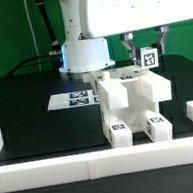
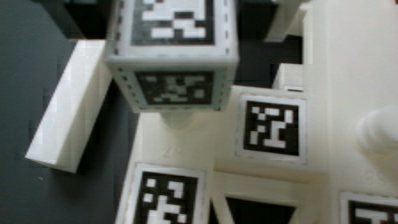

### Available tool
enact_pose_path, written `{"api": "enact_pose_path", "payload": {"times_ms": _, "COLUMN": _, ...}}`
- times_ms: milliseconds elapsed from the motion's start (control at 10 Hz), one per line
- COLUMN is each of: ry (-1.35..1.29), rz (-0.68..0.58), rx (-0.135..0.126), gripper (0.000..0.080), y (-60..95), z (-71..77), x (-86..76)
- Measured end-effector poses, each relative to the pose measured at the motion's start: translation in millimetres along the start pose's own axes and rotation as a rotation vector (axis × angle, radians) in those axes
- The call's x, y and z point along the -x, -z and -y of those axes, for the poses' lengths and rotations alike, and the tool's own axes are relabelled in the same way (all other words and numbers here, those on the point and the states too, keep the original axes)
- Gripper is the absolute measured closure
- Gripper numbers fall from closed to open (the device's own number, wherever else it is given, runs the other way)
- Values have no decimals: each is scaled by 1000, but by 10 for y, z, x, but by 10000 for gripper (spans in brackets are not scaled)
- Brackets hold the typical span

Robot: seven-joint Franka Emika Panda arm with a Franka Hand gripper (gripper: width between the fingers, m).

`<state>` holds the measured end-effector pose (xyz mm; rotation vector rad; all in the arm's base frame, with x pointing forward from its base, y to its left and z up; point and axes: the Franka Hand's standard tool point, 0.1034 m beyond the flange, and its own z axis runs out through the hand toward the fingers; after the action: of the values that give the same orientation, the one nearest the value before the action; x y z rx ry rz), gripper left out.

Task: Assemble chair

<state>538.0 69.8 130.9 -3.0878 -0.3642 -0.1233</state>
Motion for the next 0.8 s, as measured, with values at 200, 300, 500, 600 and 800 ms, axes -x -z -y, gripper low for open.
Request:
{"api": "enact_pose_path", "payload": {"times_ms": 200, "ry": 0, "rz": 0, "rx": 0, "gripper": 509, "y": 0, "z": -1, "x": -1}}
{"api": "enact_pose_path", "payload": {"times_ms": 300, "ry": 0, "rz": 0, "rx": 0, "gripper": 509, "y": 0, "z": -2, "x": -1}}
{"api": "enact_pose_path", "payload": {"times_ms": 500, "ry": 0, "rz": -2, "rx": -1, "gripper": 509, "y": 19, "z": -1, "x": 6}}
{"api": "enact_pose_path", "payload": {"times_ms": 600, "ry": 1, "rz": -2, "rx": -2, "gripper": 509, "y": 31, "z": -6, "x": 6}}
{"api": "enact_pose_path", "payload": {"times_ms": 800, "ry": 0, "rz": -2, "rx": -2, "gripper": 509, "y": 29, "z": -20, "x": 23}}
